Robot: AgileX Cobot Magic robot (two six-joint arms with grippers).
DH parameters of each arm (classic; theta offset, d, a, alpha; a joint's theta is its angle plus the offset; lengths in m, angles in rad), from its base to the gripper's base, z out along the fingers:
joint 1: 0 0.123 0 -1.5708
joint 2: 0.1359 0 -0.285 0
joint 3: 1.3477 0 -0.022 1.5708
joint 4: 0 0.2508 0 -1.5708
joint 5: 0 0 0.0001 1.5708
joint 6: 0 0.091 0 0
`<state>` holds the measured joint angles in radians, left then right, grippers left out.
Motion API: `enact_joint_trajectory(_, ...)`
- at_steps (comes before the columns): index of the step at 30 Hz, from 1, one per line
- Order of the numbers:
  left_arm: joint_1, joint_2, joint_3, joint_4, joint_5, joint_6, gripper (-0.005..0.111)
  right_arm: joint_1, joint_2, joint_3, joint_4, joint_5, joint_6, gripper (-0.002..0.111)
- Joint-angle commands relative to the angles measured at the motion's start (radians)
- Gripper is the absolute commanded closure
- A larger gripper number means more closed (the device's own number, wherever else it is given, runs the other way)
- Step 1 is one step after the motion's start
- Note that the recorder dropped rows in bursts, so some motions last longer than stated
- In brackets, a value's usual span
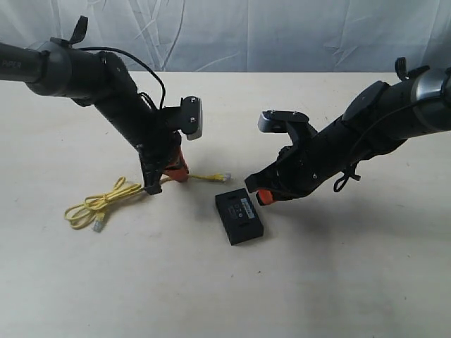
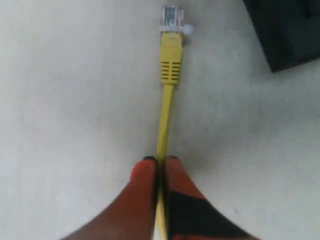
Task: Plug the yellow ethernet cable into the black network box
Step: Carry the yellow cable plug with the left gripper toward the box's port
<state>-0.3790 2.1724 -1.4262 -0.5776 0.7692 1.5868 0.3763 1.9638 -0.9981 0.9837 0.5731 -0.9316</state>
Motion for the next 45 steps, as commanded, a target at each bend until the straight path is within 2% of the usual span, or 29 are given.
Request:
enact_joint_trajectory(1, -0.002, -0.071, 0.001, 0.185, 0.029, -0.277, 0.107, -0.005, -0.004, -0.005, 0.001, -0.007, -0.007, 0.109)
enact_joint_trajectory(5, -0.002, -0.13, 0.001, 0.238, 0.097, -0.327, 0.107, -0.005, -0.004, -0.005, 0.001, -0.007, -0.007, 0.109)
enact_joint_trajectory(8, -0.002, -0.178, 0.01, 0.283, 0.208, -0.395, 0.107, -0.005, -0.004, -0.005, 0.001, -0.003, -0.007, 0.109)
enact_joint_trajectory(10, -0.002, -0.222, 0.071, 0.279, 0.215, -0.449, 0.107, -0.005, -0.004, -0.005, 0.001, -0.003, -0.007, 0.109)
enact_joint_trajectory(12, -0.002, -0.277, 0.192, 0.264, 0.187, -0.461, 0.107, -0.005, -0.004, -0.005, 0.001, -0.003, -0.007, 0.109)
enact_joint_trajectory(15, -0.002, -0.385, 0.397, 0.196, 0.014, -0.494, 0.107, -0.005, -0.004, -0.005, 0.001, -0.003, -0.007, 0.109)
enact_joint_trajectory(18, -0.002, -0.416, 0.477, 0.05, -0.051, -0.443, 0.107, -0.005, -0.004, -0.005, 0.001, -0.003, -0.007, 0.109)
enact_joint_trajectory(22, -0.048, -0.381, 0.488, -0.017, -0.118, -0.293, 0.107, -0.005, -0.004, -0.005, 0.001, -0.003, -0.007, 0.109)
enact_joint_trajectory(28, -0.101, -0.322, 0.488, 0.006, -0.147, -0.267, 0.107, -0.005, -0.004, -0.005, 0.001, -0.003, -0.007, 0.109)
enact_joint_trajectory(33, -0.104, -0.32, 0.488, 0.009, -0.171, -0.246, 0.107, -0.005, -0.004, -0.005, 0.001, -0.009, -0.007, 0.109)
enact_joint_trajectory(39, -0.104, -0.277, 0.488, -0.129, -0.162, -0.109, 0.107, -0.005, -0.004, -0.005, 0.001, -0.007, -0.007, 0.109)
enact_joint_trajectory(45, -0.104, -0.276, 0.488, -0.127, -0.175, -0.11, 0.107, -0.005, -0.004, -0.005, 0.001, -0.007, -0.007, 0.109)
